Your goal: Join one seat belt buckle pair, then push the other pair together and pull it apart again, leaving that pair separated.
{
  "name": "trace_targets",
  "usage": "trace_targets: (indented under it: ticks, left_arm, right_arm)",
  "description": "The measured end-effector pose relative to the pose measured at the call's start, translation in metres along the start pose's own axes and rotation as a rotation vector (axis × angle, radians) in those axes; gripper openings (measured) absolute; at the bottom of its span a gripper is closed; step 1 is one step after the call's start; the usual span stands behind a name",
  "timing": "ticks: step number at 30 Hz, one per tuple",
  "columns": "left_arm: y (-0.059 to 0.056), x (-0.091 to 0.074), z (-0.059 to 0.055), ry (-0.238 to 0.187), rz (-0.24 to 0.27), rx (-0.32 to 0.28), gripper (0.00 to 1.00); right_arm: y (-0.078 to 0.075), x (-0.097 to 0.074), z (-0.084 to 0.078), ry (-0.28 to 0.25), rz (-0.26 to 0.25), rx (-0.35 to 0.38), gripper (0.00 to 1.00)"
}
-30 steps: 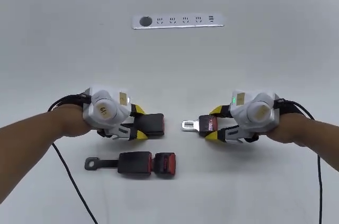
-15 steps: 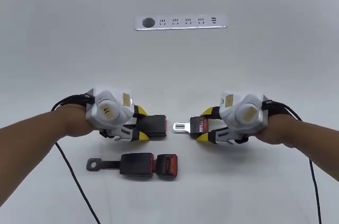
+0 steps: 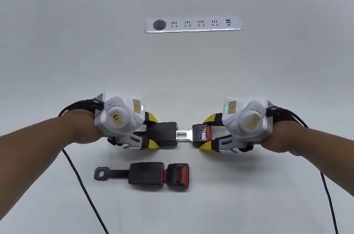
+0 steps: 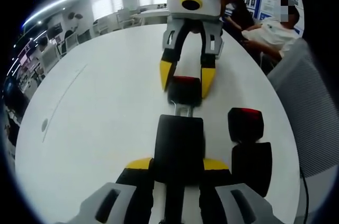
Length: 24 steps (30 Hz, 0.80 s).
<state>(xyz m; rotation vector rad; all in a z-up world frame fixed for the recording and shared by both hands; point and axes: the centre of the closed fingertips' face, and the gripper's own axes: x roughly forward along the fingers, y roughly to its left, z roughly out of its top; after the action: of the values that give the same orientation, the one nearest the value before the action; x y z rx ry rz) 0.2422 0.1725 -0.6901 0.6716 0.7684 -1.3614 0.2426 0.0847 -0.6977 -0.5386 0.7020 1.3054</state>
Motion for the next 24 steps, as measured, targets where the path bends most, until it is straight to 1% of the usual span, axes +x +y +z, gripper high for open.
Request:
trace_targets:
  ticks: [4, 6, 8, 12, 15, 18, 24]
  left_arm:
    - [0.000, -0.001, 0.001, 0.005, -0.001, 0.003, 0.33]
    - [0.000, 0.000, 0.001, 0.004, 0.000, 0.000, 0.33]
    - [0.000, 0.000, 0.000, 0.001, 0.000, -0.004, 0.33]
    - [0.001, 0.000, 0.000, -0.001, -0.001, -0.001, 0.33]
    - [0.001, 0.000, -0.001, -0.001, -0.010, 0.004, 0.33]
    - [0.001, 0.000, 0.000, -0.010, -0.010, -0.001, 0.33]
    - [0.002, 0.001, 0.000, -0.006, -0.019, 0.011, 0.33]
  right_arm:
    - [0.000, 0.005, 0.006, -0.016, 0.006, 0.002, 0.33]
    - [0.001, 0.005, 0.009, -0.021, 0.003, 0.006, 0.33]
    - [-0.002, 0.005, 0.008, -0.026, 0.005, 0.006, 0.33]
    - [0.000, 0.005, 0.010, -0.044, 0.012, 0.024, 0.33]
    - [0.000, 0.005, 0.011, -0.050, 0.013, 0.014, 0.33]
    - [-0.001, 0.005, 0.011, -0.055, 0.011, 0.012, 0.33]
    - [0.000, 0.006, 0.013, -0.069, 0.007, 0.014, 0.32]
